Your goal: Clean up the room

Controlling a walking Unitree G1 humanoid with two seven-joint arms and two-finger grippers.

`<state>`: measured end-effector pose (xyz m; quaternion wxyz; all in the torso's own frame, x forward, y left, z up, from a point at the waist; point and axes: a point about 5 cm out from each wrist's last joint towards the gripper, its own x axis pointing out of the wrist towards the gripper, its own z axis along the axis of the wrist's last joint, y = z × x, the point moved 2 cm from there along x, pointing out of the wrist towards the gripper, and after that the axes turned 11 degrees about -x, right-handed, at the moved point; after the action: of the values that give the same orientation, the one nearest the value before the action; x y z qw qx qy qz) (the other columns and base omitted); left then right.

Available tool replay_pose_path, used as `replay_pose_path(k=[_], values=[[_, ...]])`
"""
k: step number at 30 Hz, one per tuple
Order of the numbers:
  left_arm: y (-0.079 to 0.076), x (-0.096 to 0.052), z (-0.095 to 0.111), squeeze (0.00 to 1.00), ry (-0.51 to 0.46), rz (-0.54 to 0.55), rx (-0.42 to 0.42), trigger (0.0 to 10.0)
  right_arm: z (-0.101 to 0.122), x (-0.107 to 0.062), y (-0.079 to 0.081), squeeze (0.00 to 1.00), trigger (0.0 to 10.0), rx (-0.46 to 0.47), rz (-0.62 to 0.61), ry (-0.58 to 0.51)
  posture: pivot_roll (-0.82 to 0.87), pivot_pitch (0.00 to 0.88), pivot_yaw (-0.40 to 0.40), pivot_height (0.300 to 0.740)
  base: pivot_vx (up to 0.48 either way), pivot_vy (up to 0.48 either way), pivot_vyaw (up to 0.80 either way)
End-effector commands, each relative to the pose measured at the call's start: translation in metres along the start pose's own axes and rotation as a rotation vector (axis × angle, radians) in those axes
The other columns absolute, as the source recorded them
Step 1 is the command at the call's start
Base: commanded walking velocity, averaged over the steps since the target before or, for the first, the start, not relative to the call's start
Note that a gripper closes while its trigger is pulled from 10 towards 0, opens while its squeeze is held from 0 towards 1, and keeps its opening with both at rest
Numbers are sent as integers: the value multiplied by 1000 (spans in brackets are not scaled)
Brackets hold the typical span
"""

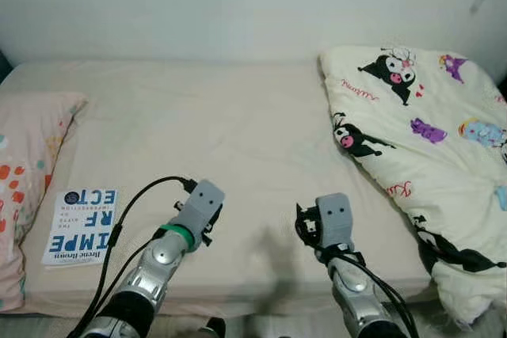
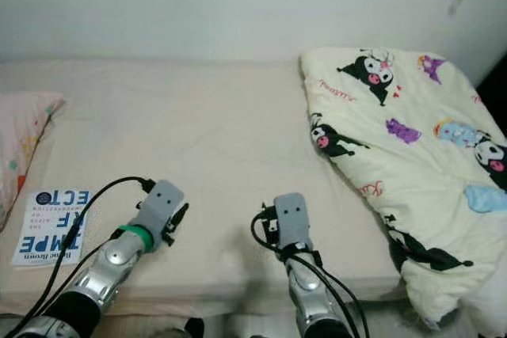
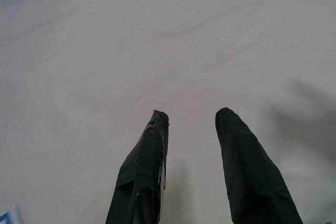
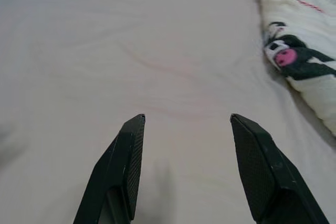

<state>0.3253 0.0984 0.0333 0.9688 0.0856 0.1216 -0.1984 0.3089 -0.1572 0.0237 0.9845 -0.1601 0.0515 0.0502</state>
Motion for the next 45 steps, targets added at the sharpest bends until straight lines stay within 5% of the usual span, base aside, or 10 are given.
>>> replay_pose_path(k=[1, 45], values=[[-1, -1, -2, 0, 5, -7, 6, 10000, -6, -4, -1, 0, 10000, 7, -9, 17, -55, 40, 36, 740, 0, -364, 0], [3, 0, -4, 0, 11, 18, 9, 10000, -7, -6, -3, 0, 10000, 2, -12, 17, -56, 43, 37, 740, 0, -310, 0]])
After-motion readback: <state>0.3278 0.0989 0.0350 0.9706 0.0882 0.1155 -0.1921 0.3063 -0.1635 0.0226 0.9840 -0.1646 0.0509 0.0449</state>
